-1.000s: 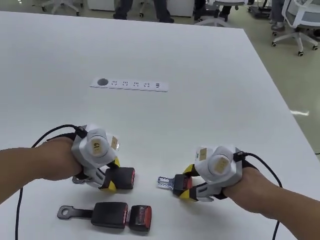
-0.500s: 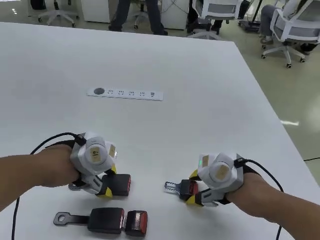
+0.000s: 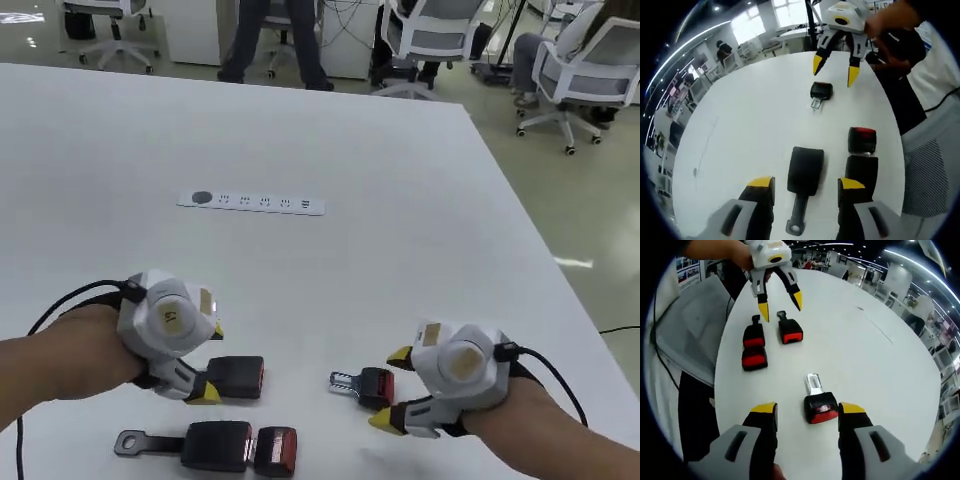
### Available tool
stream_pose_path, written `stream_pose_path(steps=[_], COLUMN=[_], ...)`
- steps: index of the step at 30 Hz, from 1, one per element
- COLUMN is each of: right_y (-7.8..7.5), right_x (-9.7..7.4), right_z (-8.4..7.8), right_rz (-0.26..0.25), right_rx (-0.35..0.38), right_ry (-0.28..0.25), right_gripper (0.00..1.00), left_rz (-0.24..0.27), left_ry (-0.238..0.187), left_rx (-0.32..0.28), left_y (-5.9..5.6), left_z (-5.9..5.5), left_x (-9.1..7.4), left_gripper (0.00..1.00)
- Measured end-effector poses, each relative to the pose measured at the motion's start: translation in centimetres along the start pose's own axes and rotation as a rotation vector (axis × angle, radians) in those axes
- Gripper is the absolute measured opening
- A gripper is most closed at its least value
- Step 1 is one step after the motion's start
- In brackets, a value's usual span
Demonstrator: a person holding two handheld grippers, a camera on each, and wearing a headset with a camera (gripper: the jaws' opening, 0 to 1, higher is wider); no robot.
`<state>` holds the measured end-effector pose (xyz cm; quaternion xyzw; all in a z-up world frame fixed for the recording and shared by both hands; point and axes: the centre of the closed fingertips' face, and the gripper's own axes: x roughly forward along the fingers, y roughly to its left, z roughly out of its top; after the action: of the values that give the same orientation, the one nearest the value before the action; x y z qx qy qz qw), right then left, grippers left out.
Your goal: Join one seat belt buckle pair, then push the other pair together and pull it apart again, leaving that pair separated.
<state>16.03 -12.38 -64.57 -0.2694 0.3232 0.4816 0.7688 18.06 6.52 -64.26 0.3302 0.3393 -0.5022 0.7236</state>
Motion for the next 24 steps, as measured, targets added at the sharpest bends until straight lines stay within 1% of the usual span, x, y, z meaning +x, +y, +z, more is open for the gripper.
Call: stream_pose_path(steps=[1, 2, 3, 5, 7, 8, 9, 10, 11, 12, 13, 15, 16, 17, 19, 21, 22, 24], right_y=[0.4, 0.9, 1.2, 1.7, 2.3, 2.5, 2.6, 2.9, 3.3, 3.4, 3.6, 3.7, 3.8, 3.9, 4.2, 4.4, 4.4, 4.3], right_x=[0.1, -0.1, -0.3, -0.6, -1.0, -1.1, -1.2, -1.3, -1.4, -1.5, -1.5, -2.0, -2.2, -2.4, -2.8, -3.2, -3.3, -3.4], right_z=[-0.3, -0.5, -0.6, -0.8, -1.1, -1.2, -1.3, -1.6, -2.0, -2.2, -2.4, -2.6, -2.7, -2.8, -2.8, -2.7, -2.6, -2.5], right_rz=[0.001, -0.004, -0.022, -0.036, -0.046, -0.053, -0.056, -0.054, -0.05, -0.051, -0.051, -0.057, -0.063, -0.068, -0.065, -0.072, -0.074, -0.084], right_rx=[-0.004, 0.007, 0.036, 0.051, 0.089, 0.104, 0.11, 0.121, 0.137, 0.142, 0.143, 0.16, 0.17, 0.174, 0.188, 0.183, 0.183, 0.196], right_ry=[0.002, 0.003, 0.001, -0.005, -0.012, -0.018, -0.022, -0.02, -0.008, -0.006, -0.007, -0.017, -0.023, -0.028, -0.035, -0.039, -0.044, -0.059], right_gripper=[0.48, 0.5, 0.53, 0.6, 0.63, 0.66, 0.68, 0.69, 0.7, 0.72, 0.74, 0.76, 0.78, 0.81, 0.83, 0.86, 0.88, 0.92], left_rz=[0.003, 0.009, 0.012, 0.02, 0.032, 0.042, 0.061, 0.071, 0.087, 0.098, 0.108, 0.111, 0.112, 0.114, 0.133, 0.151, 0.159, 0.166], left_ry=[-0.013, -0.017, -0.027, -0.027, -0.031, -0.04, -0.058, -0.066, -0.073, -0.08, -0.088, -0.09, -0.087, -0.084, -0.078, -0.086, -0.091, -0.094], left_rx=[-0.018, -0.037, -0.052, -0.061, -0.088, -0.115, -0.163, -0.198, -0.256, -0.285, -0.313, -0.318, -0.321, -0.327, -0.35, -0.377, -0.389, -0.418], left_y=[-0.8, -1.3, -2.0, -2.7, -3.3, -3.2, -3.4, -3.5, -3.9, -4.1, -4.5, -4.9, -5.2, -5.3, -5.2, -5.0, -4.6, -4.5], left_z=[-0.1, -0.2, -0.5, -1.2, -2.1, -2.7, -3.2, -3.6, -4.2, -4.4, -5.0, -5.6, -6.1, -6.4, -6.9, -7.3, -8.0, -8.8], left_x=[-0.6, -1.0, -1.4, -2.0, -2.8, -3.2, -3.7, -4.0, -4.5, -4.8, -5.1, -5.4, -5.5, -5.6, -6.2, -6.8, -7.1, -7.4], left_gripper=[0.54, 0.55, 0.56, 0.59, 0.61, 0.62, 0.63, 0.65, 0.65, 0.66, 0.68, 0.71, 0.71, 0.72, 0.75, 0.78, 0.79, 0.83])
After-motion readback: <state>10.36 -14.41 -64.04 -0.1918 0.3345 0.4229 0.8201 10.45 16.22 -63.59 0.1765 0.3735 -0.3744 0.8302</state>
